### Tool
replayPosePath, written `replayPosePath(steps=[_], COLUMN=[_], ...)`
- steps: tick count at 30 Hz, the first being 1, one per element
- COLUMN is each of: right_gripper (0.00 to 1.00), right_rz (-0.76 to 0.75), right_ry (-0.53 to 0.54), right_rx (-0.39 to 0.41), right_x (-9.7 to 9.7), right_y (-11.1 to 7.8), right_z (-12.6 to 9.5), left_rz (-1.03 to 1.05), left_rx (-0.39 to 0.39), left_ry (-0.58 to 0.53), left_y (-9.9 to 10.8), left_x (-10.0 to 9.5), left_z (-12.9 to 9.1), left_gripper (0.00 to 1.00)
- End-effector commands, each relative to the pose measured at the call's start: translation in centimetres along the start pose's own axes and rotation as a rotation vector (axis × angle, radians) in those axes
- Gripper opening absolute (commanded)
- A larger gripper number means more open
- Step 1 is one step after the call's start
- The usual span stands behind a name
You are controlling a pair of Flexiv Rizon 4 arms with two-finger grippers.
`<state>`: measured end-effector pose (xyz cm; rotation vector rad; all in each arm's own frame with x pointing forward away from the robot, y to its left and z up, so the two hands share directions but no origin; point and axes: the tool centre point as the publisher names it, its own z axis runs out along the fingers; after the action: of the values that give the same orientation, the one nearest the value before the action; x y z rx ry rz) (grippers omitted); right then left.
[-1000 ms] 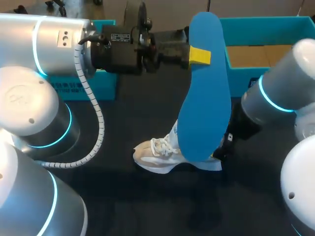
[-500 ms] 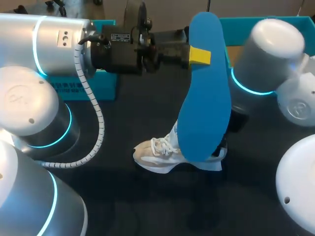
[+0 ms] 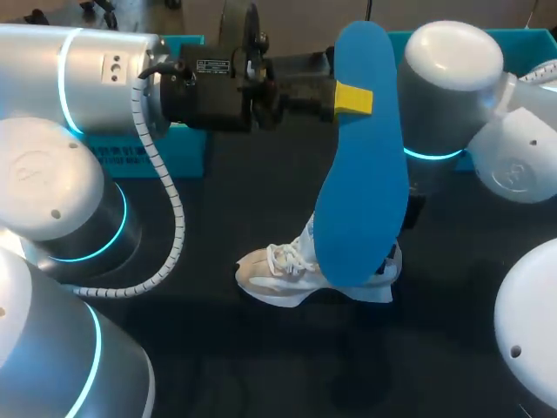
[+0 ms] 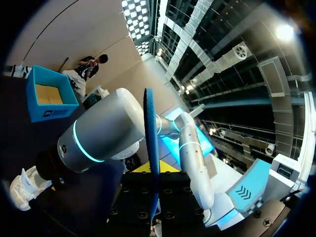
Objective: Take the shoe out of the shoebox, open the shoe tongue, remove and reinsert the insole, then place the shoe into the shoebox
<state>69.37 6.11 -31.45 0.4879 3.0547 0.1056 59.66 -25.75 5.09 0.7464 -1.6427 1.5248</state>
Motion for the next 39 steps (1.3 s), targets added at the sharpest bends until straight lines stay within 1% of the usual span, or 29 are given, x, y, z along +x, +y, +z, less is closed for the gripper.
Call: replayPosePath(steps=[1, 6, 9, 11, 28, 30, 34, 39], right_gripper=[1.00, 1.00, 1.00, 1.00, 1.00, 1.00, 1.00, 1.00], right_rz=[-0.050, -0.105, -0.124, -0.100, -0.100, -0.109, -0.140, -0.172], right_ry=[-0.006, -0.001, 0.006, 0.029, 0.029, 0.023, 0.020, 0.047], right_rx=[0.012, 0.016, 0.003, -0.008, -0.008, -0.022, -0.045, -0.053], right_x=[-0.2, -0.4, -0.2, -0.1, -0.1, -0.7, -1.7, -2.8], right_y=[0.4, 1.1, 1.3, 1.1, 1.1, 2.0, 3.3, 3.9], right_z=[-0.8, -0.8, -0.5, -0.1, -0.1, 0.6, 1.6, 3.1], left_rz=[0.000, 0.000, 0.000, 0.000, 0.000, 0.000, 0.000, 0.000], left_rx=[0.003, 0.003, 0.003, 0.003, 0.003, 0.003, 0.003, 0.003], left_ry=[0.003, 0.003, 0.003, 0.003, 0.003, 0.003, 0.003, 0.003], left_y=[0.1, 0.1, 0.1, 0.1, 0.1, 0.1, 0.1, 0.1], left_x=[-0.1, -0.1, -0.1, -0.1, -0.1, -0.1, -0.1, -0.1], left_z=[0.2, 0.2, 0.2, 0.2, 0.2, 0.2, 0.2, 0.2], left_gripper=[0.00, 0.00, 0.00, 0.00, 0.00, 0.00, 0.00, 0.00])
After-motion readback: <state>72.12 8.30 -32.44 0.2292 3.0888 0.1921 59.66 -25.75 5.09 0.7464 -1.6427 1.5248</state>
